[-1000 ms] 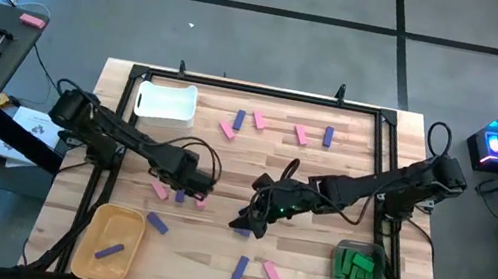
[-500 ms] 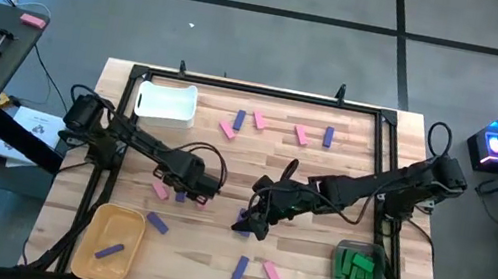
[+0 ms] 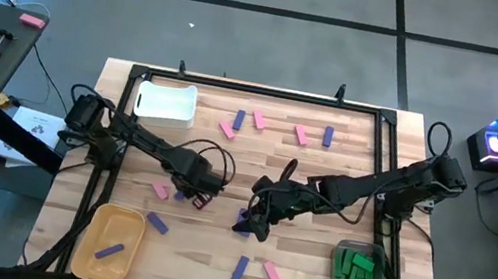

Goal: Sort blocks
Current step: Put the purple block into the yellow bin

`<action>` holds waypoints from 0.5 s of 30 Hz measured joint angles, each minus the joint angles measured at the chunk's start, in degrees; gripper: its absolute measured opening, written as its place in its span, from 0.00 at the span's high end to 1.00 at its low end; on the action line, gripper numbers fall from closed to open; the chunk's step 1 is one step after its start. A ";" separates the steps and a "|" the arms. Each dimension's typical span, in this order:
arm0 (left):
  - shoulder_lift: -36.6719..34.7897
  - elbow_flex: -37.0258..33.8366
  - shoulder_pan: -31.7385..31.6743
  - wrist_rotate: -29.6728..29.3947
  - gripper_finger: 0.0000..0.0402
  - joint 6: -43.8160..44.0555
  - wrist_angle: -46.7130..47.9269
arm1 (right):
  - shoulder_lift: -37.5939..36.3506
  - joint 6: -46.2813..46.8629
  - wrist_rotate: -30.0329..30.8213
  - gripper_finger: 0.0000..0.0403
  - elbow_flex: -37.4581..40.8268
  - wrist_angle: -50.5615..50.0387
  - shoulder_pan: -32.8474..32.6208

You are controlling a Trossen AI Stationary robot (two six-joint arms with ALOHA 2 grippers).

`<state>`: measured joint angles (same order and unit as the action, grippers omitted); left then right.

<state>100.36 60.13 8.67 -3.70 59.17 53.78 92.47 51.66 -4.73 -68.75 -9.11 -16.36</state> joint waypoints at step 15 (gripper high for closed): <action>-37.45 2.21 27.42 -0.74 0.85 4.72 12.09 | 0.00 -4.97 -1.72 0.47 0.00 -0.13 5.15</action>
<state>62.90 62.34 36.08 -4.44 63.89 65.88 92.47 46.69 -6.45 -68.75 -9.23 -11.21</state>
